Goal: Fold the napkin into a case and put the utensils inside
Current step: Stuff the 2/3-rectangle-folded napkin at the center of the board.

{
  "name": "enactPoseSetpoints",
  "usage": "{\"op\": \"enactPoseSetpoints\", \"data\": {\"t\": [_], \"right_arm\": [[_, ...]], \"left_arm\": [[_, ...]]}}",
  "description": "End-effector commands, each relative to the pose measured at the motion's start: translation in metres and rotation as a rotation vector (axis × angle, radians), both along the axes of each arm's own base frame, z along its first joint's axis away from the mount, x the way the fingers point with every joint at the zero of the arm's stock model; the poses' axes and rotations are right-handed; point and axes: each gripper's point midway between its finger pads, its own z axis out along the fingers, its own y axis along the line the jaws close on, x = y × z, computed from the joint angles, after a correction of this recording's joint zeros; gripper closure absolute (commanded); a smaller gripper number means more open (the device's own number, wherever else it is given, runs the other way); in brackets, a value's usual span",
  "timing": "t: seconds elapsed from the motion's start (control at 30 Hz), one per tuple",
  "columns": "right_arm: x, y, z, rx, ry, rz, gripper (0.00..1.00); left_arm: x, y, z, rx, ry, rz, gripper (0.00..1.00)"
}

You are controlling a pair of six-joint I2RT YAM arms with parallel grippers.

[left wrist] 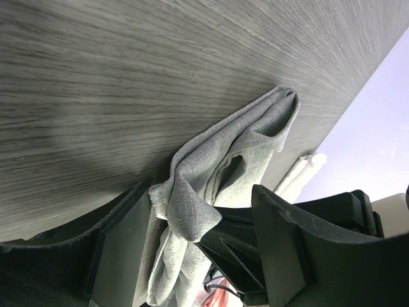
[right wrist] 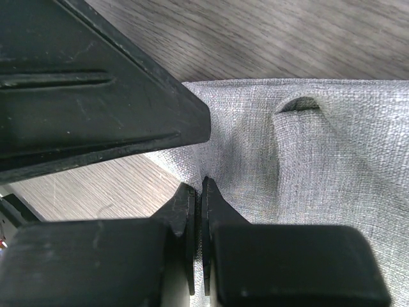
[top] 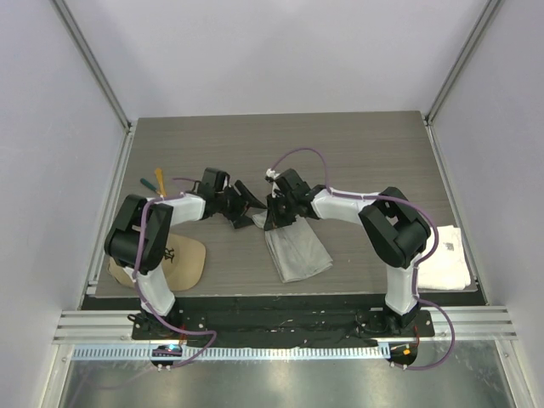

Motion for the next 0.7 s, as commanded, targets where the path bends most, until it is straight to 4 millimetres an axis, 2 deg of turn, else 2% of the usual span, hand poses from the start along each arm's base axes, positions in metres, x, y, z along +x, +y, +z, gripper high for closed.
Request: {"op": "enactPoseSetpoints", "data": {"t": [0.0, 0.1, 0.27, 0.33, 0.63, 0.67], "right_arm": [[0.009, 0.009, 0.034, 0.087, -0.050, -0.006, 0.99], [0.010, 0.009, 0.034, 0.092, -0.049, -0.007, 0.99], [0.013, 0.007, 0.036, 0.103, -0.045, -0.022, 0.99], [0.013, 0.008, 0.036, 0.107, -0.043, -0.021, 0.99], [0.009, 0.003, 0.031, 0.094, -0.030, -0.025, 0.99], [0.007, 0.000, 0.028, 0.076, -0.015, -0.030, 0.94]], "left_arm": [[-0.008, 0.004, -0.021, 0.041, 0.045, 0.002, 0.33], [-0.008, 0.002, -0.020, 0.029, 0.038, -0.004, 0.37], [-0.014, 0.003, -0.016, 0.023, 0.034, -0.014, 0.33], [-0.012, 0.001, -0.014, 0.009, 0.019, -0.011, 0.35], [-0.008, 0.003, -0.002, 0.026, -0.038, -0.033, 0.69], [-0.005, 0.003, 0.003, 0.033, -0.070, -0.049, 0.76]]}}
